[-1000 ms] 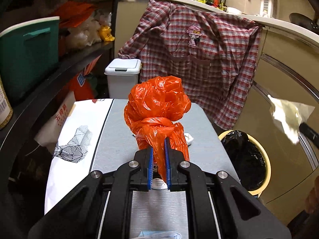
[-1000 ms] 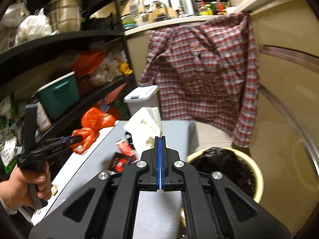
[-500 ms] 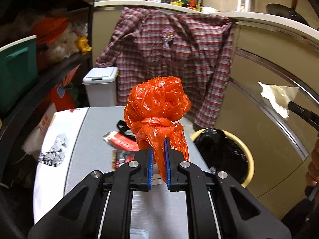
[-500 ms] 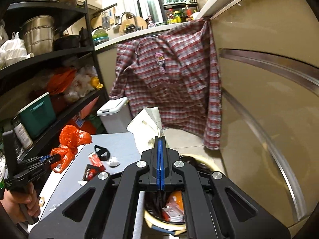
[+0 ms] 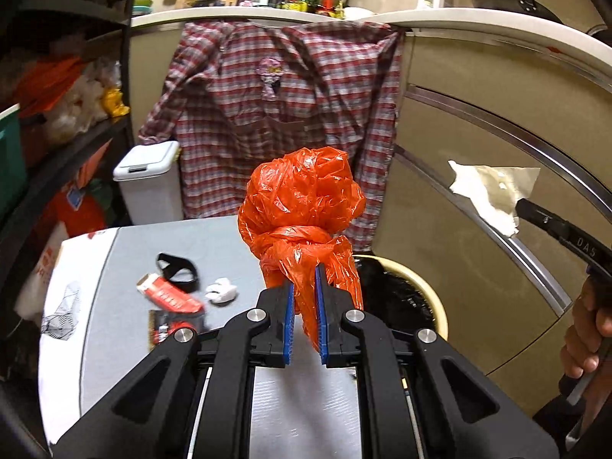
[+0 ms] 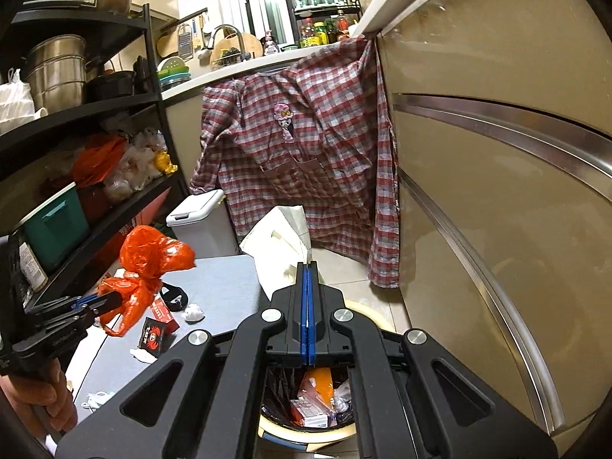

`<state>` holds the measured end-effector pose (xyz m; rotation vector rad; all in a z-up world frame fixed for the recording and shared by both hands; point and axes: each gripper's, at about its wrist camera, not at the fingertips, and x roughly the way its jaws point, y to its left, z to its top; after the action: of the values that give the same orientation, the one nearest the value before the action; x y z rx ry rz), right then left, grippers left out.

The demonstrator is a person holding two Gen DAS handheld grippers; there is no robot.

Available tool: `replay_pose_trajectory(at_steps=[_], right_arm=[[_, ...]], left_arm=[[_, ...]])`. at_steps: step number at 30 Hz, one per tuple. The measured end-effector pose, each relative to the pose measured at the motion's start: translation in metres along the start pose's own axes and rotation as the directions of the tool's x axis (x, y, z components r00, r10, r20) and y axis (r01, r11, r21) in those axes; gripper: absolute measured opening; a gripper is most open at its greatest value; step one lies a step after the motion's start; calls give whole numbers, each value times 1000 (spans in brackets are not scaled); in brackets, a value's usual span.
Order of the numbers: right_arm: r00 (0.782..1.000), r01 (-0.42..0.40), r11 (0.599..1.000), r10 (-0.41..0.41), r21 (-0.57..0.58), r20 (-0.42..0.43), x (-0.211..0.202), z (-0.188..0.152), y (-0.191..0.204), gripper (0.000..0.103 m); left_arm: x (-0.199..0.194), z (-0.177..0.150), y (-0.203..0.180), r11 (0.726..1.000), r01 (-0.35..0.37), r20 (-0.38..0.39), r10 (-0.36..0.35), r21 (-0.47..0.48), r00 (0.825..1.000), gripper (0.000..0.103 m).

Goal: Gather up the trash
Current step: 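Lift the red bag and paper sheet and carry both over the bin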

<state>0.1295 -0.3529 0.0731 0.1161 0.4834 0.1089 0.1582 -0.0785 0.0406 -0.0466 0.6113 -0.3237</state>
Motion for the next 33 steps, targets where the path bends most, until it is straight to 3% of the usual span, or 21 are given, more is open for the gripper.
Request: replay_pose_trajectory(at_steps=[13, 30, 33], right_arm=[[1000, 18, 999, -17, 35, -26, 13, 0, -10, 0], [999, 19, 999, -17, 43, -31, 18, -1, -11, 1], [999, 28, 999, -26, 46, -33, 19, -1, -13, 5]], left_arm=[[37, 4, -41, 999, 39, -40, -37, 28, 998, 10], [60, 6, -63, 996, 66, -75, -62, 53, 995, 10], [62, 7, -66, 996, 74, -88, -69, 57, 994, 10]])
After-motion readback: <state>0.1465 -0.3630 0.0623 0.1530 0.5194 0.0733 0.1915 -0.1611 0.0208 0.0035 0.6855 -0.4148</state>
